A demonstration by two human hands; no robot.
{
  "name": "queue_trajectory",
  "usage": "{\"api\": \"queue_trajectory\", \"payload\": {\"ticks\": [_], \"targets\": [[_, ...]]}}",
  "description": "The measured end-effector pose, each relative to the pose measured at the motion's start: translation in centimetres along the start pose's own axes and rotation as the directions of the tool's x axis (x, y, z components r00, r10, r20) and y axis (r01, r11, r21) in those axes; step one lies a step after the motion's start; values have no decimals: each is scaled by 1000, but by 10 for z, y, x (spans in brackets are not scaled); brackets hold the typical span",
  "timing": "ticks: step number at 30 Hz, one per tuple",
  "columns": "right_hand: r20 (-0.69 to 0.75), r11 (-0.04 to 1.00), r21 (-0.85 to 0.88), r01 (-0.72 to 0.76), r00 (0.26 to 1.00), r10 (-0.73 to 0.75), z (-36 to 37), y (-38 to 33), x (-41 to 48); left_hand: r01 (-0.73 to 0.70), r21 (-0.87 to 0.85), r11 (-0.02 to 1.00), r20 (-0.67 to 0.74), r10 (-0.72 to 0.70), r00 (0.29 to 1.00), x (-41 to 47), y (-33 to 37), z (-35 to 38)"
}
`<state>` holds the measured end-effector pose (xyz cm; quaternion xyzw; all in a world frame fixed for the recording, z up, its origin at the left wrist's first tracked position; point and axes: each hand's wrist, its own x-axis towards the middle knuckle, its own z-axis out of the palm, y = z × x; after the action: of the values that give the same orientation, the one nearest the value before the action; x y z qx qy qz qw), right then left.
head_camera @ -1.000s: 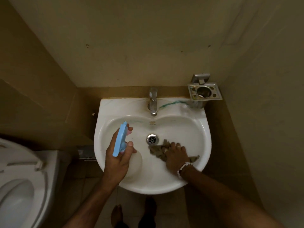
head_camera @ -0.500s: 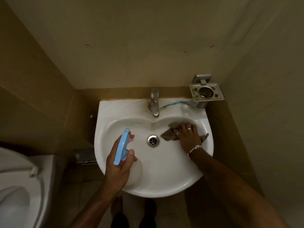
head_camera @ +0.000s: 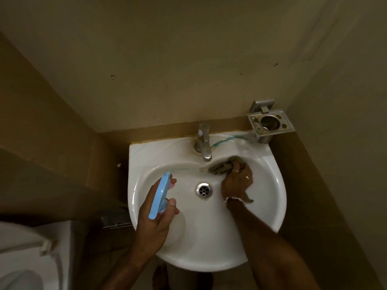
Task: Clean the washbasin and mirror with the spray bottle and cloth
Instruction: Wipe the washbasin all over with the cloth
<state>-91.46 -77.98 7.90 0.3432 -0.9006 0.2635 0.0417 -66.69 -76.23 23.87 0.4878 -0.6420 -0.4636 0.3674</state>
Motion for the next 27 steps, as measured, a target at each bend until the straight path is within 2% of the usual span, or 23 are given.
{"api": "queue_trajectory", "payload": {"ticks": [3,6,15,20,24,27], "targets": [[26,991,131,-8,1000,5,15,-15,-8,-27,0,1000,17,27,999,5,-5,-9],[94,981,184,-53,995,36,21,-35,-23,-25,-16,1000,33,26,999,10,-5,-15],[256,989,145,-13,966,-25,43,-81,-74,-11,-66,998,17,12,1000,8,-6,-23],[372,973,176,-147,925,73,48,-142,-85,-31,-74,997,45,35,998,6,-3,-41],[346,982,176,-65,938,0,47,-157,-93,-7,-84,996,26,9,1000,8,-2,-53],[365,973,170,153,908,-207,48,-154,-108,13,-86,996,13,-12,1000,7,-4,-55]]}}
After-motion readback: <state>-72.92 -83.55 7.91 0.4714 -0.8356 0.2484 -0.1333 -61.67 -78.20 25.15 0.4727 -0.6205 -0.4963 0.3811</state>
